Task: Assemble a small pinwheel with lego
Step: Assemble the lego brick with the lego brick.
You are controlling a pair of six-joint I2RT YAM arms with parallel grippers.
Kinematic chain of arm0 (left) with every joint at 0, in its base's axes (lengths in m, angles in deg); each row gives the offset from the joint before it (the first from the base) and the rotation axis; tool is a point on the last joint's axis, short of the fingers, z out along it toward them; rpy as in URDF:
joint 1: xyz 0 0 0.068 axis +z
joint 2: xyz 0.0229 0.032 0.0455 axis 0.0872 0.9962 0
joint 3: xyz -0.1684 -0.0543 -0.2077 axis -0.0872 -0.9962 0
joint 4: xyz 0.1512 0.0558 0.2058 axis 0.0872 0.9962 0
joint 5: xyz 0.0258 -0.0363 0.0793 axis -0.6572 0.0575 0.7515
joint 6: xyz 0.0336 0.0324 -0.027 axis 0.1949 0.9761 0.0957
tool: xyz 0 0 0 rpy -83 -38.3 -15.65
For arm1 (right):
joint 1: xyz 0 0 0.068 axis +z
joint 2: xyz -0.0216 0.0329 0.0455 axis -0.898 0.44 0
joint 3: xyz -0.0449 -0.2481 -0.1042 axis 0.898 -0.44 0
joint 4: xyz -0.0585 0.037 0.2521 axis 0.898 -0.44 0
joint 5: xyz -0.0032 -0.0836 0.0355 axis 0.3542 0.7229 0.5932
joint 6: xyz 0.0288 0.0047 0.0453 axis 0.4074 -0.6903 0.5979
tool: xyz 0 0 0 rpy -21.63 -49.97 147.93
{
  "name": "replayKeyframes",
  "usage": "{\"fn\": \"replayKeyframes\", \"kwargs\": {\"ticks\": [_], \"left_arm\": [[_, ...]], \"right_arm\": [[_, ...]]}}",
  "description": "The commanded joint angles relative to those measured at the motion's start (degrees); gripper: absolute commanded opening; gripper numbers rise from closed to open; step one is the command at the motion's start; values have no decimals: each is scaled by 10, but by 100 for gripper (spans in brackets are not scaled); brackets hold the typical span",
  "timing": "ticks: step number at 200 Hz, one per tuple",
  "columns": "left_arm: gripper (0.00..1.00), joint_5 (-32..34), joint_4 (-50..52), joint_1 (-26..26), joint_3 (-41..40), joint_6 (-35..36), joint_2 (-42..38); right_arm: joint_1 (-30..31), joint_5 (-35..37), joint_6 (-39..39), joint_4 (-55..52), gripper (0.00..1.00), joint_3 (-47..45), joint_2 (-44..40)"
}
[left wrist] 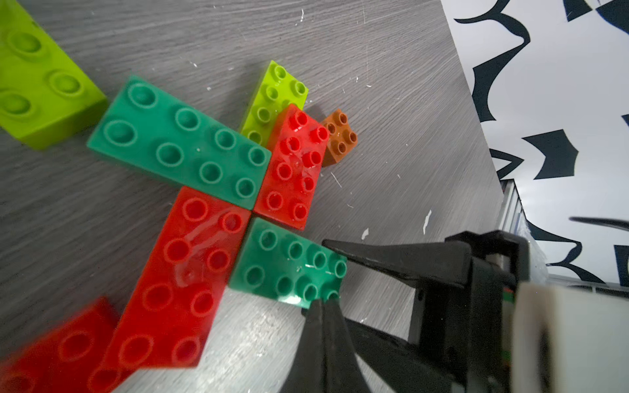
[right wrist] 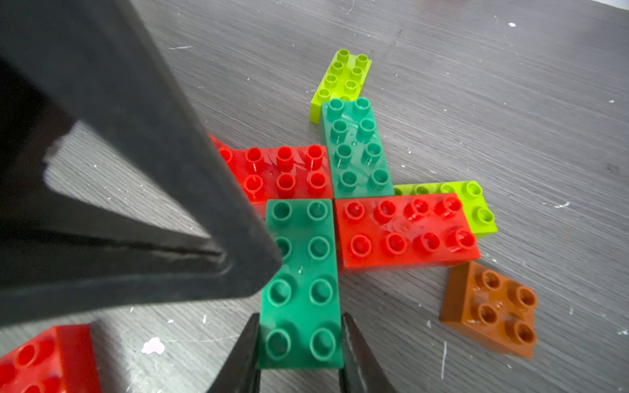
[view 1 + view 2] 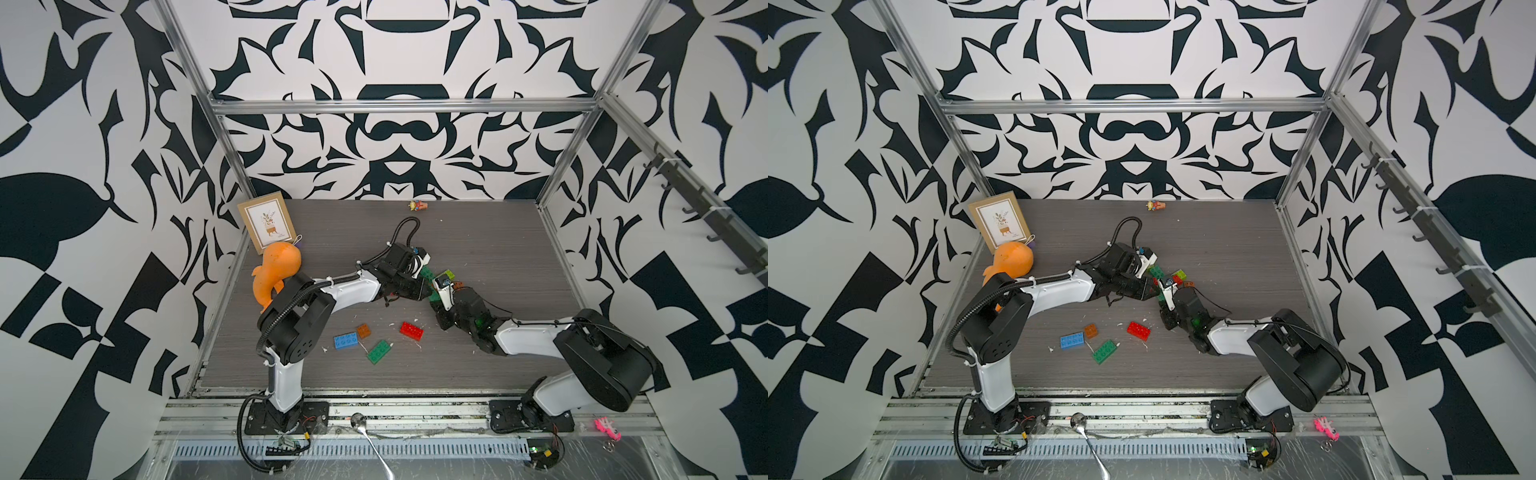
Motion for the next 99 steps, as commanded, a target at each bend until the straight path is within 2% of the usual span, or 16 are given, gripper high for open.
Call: {"fn": "replayKeyframes", "kwargs": {"ticks": [1, 99], "left_arm": [[4, 14, -5, 0, 21, -7, 22], [3, 57, 46, 4, 43, 20, 61]], "right_arm": [[4, -3, -7, -14, 0, 12, -3], [3, -8, -10, -23, 0, 17, -5]]}}
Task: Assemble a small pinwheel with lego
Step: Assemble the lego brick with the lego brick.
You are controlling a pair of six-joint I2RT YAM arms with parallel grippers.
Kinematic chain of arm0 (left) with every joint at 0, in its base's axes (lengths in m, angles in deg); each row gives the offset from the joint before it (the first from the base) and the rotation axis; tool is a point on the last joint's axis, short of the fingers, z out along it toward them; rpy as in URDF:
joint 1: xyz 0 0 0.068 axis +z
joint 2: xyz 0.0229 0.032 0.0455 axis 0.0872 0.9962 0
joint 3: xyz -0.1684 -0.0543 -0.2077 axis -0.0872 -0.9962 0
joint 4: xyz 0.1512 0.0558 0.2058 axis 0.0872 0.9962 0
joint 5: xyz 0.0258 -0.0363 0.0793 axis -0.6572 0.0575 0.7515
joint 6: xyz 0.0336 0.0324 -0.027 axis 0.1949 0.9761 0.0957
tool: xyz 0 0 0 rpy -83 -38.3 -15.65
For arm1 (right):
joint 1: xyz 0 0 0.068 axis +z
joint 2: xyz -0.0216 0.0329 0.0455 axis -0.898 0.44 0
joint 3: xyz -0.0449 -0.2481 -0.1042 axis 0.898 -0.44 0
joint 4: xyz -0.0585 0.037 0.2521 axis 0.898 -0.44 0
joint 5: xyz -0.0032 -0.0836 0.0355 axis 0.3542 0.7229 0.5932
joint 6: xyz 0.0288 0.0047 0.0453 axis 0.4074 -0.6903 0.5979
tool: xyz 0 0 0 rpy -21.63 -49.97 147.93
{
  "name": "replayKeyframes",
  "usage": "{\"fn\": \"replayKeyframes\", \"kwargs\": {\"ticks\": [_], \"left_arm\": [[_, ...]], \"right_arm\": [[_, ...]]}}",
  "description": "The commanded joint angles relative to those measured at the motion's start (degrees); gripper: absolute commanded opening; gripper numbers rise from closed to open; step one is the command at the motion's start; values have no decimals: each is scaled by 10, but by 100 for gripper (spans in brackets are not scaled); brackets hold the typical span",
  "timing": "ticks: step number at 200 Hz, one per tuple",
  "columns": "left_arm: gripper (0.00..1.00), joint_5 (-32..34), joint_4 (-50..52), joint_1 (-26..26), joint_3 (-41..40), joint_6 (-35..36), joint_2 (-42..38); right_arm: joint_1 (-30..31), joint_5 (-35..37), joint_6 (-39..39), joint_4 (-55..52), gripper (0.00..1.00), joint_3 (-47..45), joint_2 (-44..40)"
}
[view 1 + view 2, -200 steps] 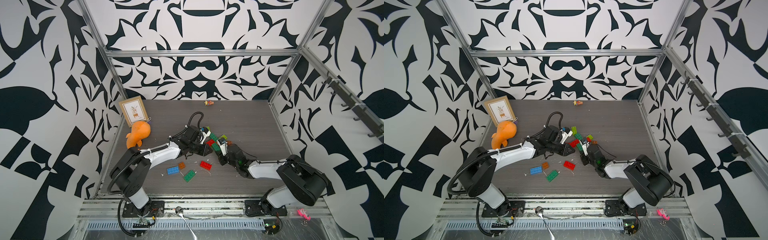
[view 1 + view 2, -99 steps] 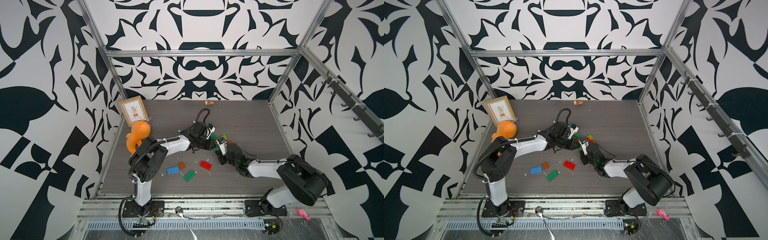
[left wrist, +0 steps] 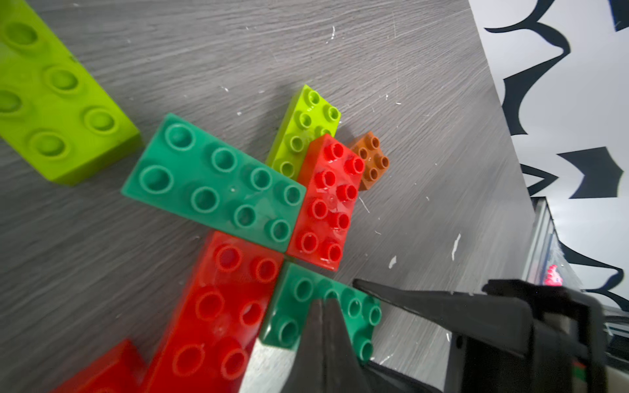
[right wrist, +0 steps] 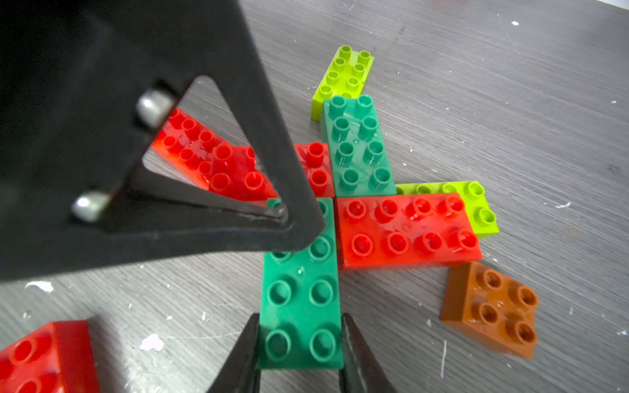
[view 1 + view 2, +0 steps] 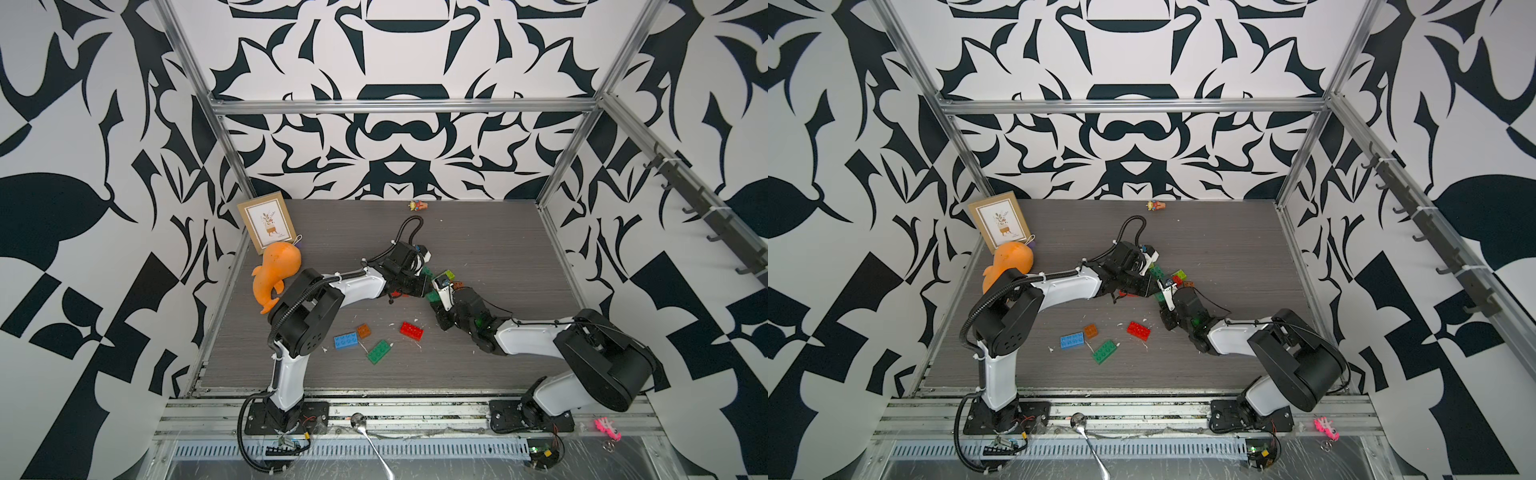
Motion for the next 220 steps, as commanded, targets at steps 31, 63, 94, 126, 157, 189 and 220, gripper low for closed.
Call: {"fn": "replayKeyframes", "kwargs": {"ticks": [31, 63, 94, 126, 157, 189, 220], "left_arm": [[3, 14, 37, 4, -1, 19, 29], [2, 20, 41, 4, -5, 22, 41], [2, 36, 50, 4, -14, 26, 52], [1, 41, 53, 9, -17, 26, 60], [1, 25, 50, 12, -14, 24, 62], [1, -24, 30, 15, -6, 21, 51], [1, -64, 21, 16, 15, 11, 50]], "right_arm": [[0, -10, -3, -21, 0, 20, -4], [-2, -18, -3, -28, 0, 26, -5], [-3, -22, -4, -42, 0, 35, -8], [-3, -28, -4, -45, 0, 43, -1], [-4, -33, -4, -52, 6, 51, -4], [-3, -32, 9, -66, 29, 56, -31], [-4, -18, 13, -117, 69, 62, -76]]}}
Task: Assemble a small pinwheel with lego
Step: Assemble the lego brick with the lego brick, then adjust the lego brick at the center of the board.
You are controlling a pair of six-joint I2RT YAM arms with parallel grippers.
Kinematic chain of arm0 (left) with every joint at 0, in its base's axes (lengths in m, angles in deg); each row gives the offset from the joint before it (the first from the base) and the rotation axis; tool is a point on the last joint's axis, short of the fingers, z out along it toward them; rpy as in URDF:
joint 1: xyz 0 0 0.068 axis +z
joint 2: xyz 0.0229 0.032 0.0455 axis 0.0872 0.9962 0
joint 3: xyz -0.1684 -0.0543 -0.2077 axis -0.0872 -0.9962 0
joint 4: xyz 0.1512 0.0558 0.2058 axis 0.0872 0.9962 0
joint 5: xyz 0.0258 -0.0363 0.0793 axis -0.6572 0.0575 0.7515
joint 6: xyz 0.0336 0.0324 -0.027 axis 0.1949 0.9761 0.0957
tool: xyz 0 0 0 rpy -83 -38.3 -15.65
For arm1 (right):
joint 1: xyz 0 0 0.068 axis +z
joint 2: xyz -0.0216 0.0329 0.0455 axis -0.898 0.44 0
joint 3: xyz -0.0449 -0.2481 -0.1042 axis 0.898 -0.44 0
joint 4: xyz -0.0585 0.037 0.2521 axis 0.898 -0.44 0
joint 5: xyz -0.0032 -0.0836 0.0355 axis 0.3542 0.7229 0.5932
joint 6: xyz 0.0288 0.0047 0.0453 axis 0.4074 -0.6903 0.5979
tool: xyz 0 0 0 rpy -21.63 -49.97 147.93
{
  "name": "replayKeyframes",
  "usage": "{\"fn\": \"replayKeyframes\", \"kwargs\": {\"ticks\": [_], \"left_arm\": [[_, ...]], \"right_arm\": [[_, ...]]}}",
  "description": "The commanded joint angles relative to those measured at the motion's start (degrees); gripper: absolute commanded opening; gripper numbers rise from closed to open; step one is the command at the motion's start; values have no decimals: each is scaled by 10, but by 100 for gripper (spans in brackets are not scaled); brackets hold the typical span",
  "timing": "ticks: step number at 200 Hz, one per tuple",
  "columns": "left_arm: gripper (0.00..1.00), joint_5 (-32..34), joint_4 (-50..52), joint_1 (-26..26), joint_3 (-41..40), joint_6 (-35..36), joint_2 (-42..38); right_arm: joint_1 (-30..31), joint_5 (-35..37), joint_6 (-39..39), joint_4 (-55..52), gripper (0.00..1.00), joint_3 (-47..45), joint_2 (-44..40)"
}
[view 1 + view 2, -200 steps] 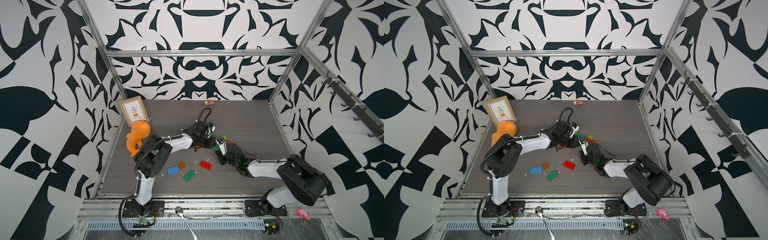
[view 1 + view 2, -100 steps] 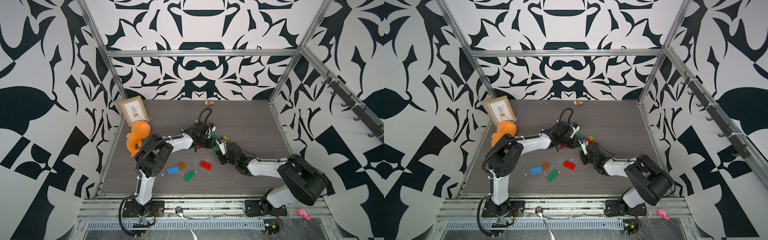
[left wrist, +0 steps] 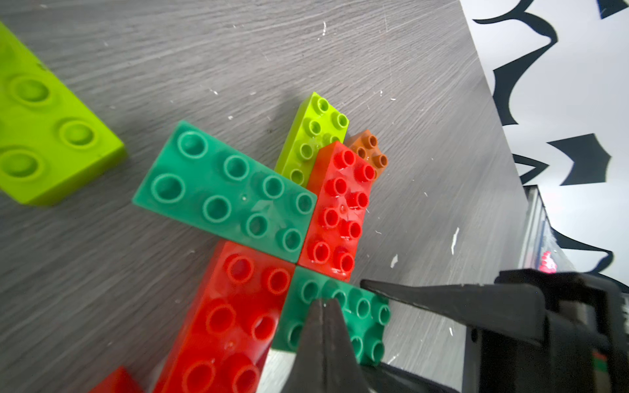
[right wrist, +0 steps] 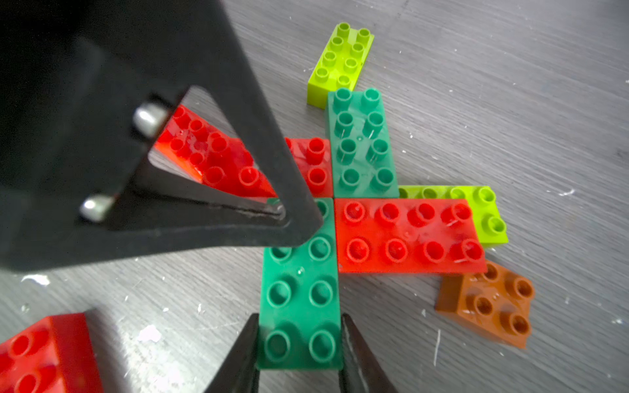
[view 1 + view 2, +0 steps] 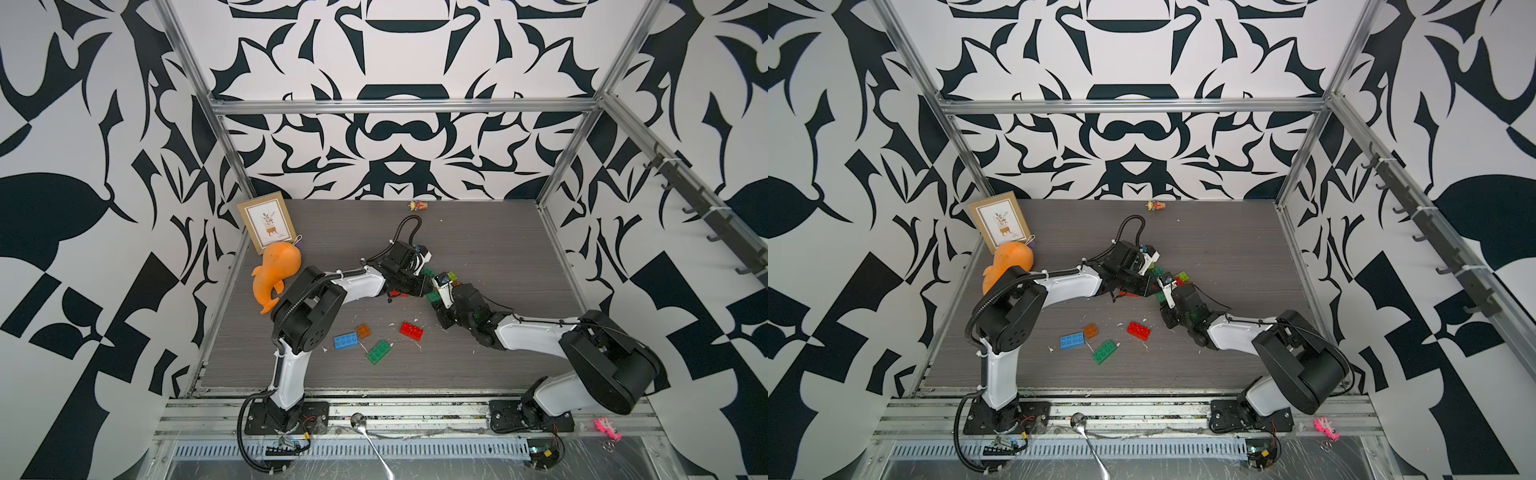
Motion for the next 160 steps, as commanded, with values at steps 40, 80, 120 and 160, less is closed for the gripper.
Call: {"fn": "replayKeyframes", "kwargs": {"ticks": [40, 80, 120, 160], "left_arm": [[2, -74, 13, 14, 42, -44, 20], [2, -155, -94, 31, 20, -133, -37], [12, -127, -236, 35, -114, -235, -185], [56, 76, -80, -1, -248, -93, -415]], "right_arm": [[4, 10, 21, -87, 90, 21, -152], [-1, 50, 85, -205, 98, 65, -246], [-29, 157, 128, -311, 99, 102, -271], [-156, 11, 156, -352, 93, 100, -221]]}}
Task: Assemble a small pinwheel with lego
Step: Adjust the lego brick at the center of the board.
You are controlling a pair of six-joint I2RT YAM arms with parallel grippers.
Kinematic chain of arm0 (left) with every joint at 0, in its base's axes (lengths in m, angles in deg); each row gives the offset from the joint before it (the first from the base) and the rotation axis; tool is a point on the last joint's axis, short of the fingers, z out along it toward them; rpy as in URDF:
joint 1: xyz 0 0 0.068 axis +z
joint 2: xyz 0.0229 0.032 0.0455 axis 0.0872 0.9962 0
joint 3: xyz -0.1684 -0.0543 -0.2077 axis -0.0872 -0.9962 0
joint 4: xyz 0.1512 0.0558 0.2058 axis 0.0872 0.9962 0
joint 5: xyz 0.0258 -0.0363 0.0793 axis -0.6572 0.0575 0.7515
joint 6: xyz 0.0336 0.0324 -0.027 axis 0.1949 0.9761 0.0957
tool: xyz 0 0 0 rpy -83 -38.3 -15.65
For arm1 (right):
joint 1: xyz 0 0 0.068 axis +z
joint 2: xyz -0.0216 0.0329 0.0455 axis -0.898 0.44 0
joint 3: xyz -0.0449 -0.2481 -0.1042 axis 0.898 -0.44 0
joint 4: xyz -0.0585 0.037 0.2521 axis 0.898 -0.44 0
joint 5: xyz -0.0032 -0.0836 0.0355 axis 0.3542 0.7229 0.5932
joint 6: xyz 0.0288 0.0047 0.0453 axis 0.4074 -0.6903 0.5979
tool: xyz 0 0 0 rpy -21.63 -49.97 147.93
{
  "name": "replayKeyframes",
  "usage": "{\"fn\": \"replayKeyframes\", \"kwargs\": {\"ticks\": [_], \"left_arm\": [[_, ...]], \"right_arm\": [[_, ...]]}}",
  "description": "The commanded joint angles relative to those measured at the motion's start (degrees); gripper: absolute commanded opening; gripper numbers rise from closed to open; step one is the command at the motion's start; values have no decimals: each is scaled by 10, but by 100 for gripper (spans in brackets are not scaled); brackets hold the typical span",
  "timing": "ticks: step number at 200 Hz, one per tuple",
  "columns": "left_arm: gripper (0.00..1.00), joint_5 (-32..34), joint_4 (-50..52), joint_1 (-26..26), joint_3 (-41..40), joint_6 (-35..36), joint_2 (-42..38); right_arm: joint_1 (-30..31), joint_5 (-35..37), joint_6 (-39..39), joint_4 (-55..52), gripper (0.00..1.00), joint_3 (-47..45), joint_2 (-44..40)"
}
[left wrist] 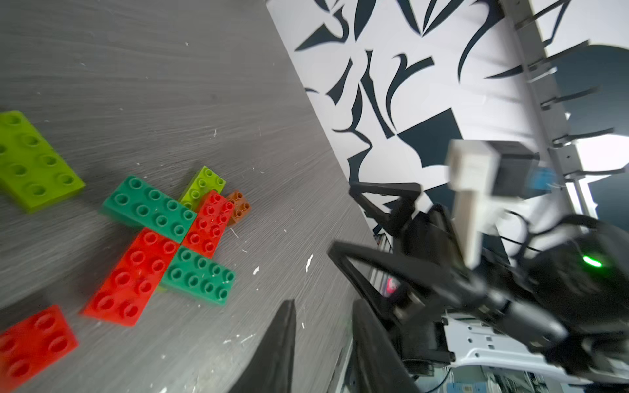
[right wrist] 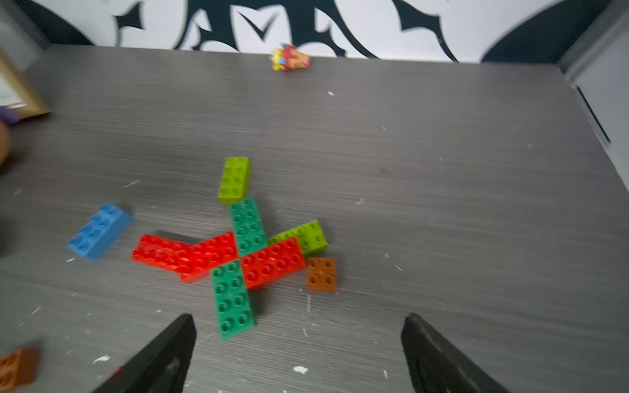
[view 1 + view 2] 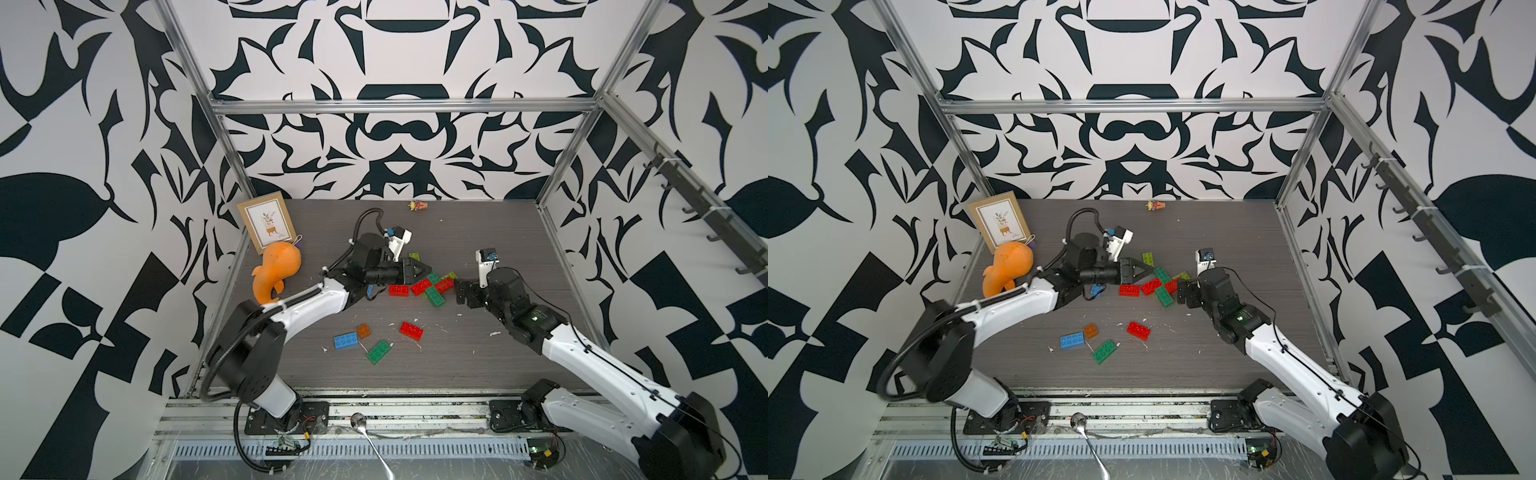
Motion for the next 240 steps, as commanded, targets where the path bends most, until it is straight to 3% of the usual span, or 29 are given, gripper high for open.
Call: {"fn": "replayKeyframes", "kwargs": {"ticks": [1, 35, 62, 92, 135, 199, 240], "left_arm": [[58, 133, 78, -28, -64, 80, -118], [100, 229, 125, -55, -197, 149, -309], [100, 255, 108, -55, -276, 175, -378], [100, 224, 20, -55, -334, 183, -355], [100, 144, 6, -55, -314, 184, -303], [100, 137, -13, -55, -323, 183, -308], [100, 133, -15, -55, -322, 186, -303]], "right_arm": [[-60, -81, 31, -44, 93, 5, 31], [-77, -118, 22, -24, 91, 14, 104], [-85, -133, 16, -12, 86, 29, 162], [-87, -147, 6, -10, 80, 46, 204], [-87, -153, -8, -13, 78, 70, 237], [-87, -142, -33, -54, 56, 148, 326], [-87, -125, -34, -66, 49, 177, 361]]}}
